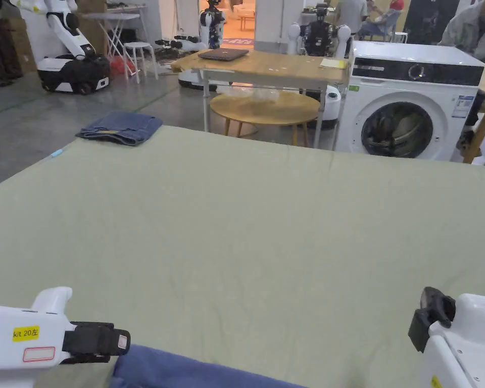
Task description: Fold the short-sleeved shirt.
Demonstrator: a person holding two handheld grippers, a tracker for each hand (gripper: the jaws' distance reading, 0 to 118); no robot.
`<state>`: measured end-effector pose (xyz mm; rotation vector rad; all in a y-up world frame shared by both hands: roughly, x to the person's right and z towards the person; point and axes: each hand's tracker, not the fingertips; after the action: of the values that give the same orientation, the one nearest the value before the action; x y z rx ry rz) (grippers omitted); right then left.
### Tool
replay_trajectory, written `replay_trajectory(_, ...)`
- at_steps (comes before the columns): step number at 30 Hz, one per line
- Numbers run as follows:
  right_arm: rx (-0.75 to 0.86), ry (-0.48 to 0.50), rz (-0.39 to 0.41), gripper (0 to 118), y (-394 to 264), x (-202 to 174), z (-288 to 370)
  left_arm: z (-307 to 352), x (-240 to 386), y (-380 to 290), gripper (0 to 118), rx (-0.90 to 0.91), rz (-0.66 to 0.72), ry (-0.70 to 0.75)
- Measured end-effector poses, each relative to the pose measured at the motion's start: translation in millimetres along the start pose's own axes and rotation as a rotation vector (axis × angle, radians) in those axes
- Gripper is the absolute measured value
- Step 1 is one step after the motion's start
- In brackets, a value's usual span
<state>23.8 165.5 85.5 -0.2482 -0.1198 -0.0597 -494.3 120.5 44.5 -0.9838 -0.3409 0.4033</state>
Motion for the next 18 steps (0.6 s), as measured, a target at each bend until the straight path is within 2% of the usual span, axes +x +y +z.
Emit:
replay_trajectory(3,-0.022,0.007,-0.002,0,-5,-1,-3,-11,-18,-5,74,-0.057,0.078,-0.104)
replay_trajectory(7,-0.044,0.009,-0.008,0,-9,-1,-4,-39,-43,-14,74,-0.166,0.210,-0.251)
replay_trajectory(10,-0.052,0.008,-0.005,0,-10,-1,-4,-53,-61,-18,74,-0.144,0.289,-0.471)
replay_trajectory(13,-0.055,0.006,-0.004,0,-11,-2,-3,-74,-68,-23,70,-0.193,0.328,-0.535)
replay_trajectory(14,-0.056,0.006,-0.005,0,-11,-2,-3,-77,-69,-24,64,-0.181,0.329,-0.547)
replay_trajectory(16,-0.060,0.007,-0.006,0,-12,-1,-3,-82,-65,-24,29,-0.171,0.330,-0.520)
replay_trajectory(17,-0.061,0.005,-0.006,0,-13,-1,-3,-83,-57,-23,12,-0.176,0.310,-0.457)
replay_trajectory(18,-0.063,0.006,-0.007,0,-13,-1,-4,-85,-55,-23,6,-0.186,0.275,-0.386)
